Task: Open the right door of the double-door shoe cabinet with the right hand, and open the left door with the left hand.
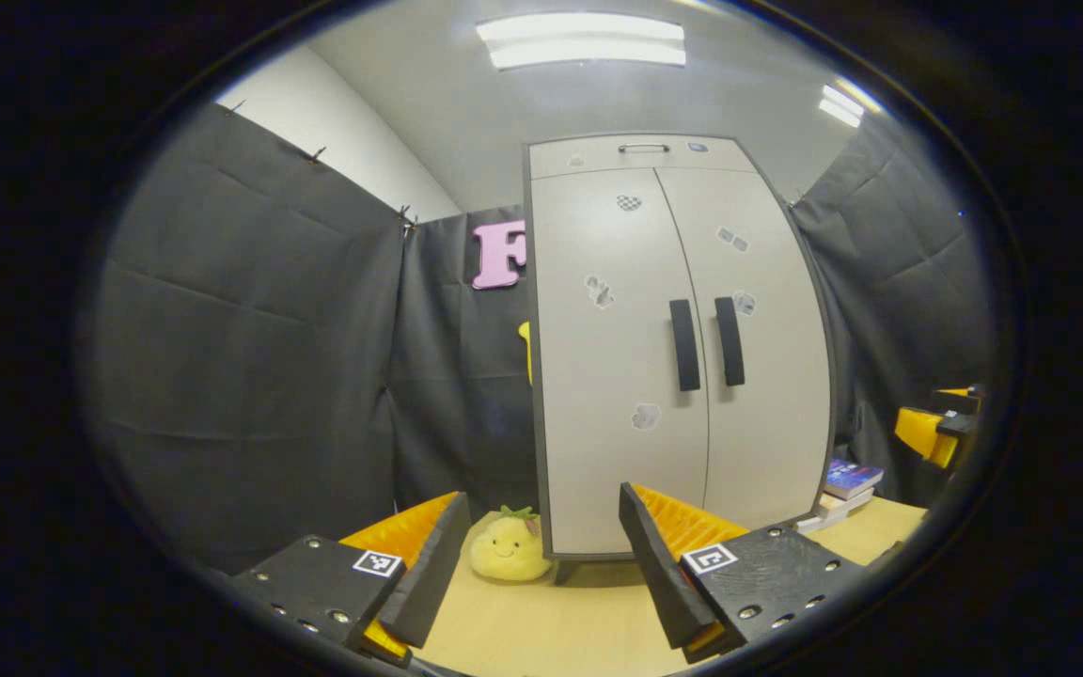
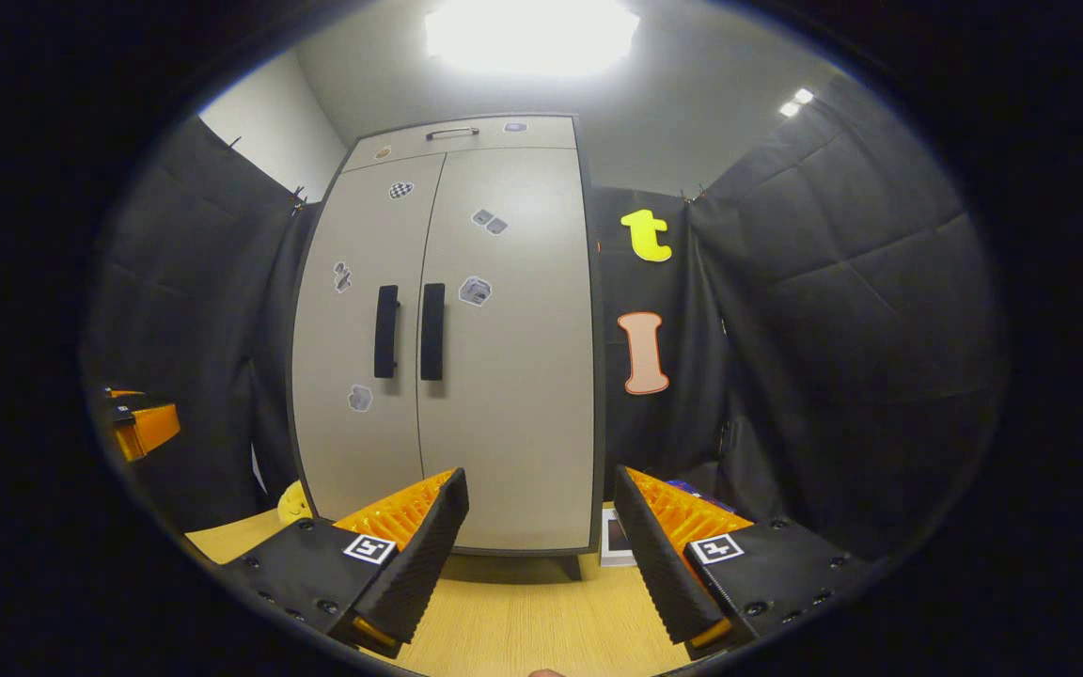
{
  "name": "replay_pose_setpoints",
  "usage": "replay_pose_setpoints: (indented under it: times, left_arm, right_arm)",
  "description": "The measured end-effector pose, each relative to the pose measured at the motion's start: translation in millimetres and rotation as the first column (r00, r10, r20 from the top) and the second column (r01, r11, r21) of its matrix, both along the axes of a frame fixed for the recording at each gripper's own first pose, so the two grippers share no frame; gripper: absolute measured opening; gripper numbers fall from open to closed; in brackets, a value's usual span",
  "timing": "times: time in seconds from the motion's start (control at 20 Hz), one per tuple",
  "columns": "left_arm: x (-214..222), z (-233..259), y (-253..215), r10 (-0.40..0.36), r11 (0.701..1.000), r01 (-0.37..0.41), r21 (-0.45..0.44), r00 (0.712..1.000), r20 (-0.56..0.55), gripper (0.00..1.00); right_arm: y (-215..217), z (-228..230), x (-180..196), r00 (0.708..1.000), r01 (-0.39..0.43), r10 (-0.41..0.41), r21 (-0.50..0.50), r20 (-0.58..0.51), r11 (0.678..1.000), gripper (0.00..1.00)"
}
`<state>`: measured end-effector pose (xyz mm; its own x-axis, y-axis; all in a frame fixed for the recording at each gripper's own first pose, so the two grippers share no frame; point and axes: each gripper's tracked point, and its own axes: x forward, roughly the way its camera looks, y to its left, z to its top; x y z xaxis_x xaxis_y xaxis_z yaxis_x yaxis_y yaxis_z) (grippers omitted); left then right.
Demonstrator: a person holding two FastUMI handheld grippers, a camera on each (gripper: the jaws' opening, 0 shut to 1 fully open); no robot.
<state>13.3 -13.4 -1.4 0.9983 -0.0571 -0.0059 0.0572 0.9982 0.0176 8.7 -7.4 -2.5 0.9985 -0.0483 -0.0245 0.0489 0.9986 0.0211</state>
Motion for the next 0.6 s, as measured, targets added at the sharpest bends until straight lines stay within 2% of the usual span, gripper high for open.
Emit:
replay_pose_setpoints:
  times: [0.6]
  left_arm:
    - [-2, 2, 20, 0.033, 0.999, -0.033, 0.011, 0.999, 0.017, 0.93]
  right_arm:
    - [35, 38, 44, 0.998, -0.058, 0.057, 0.021, 0.034, 0.998, 0.98]
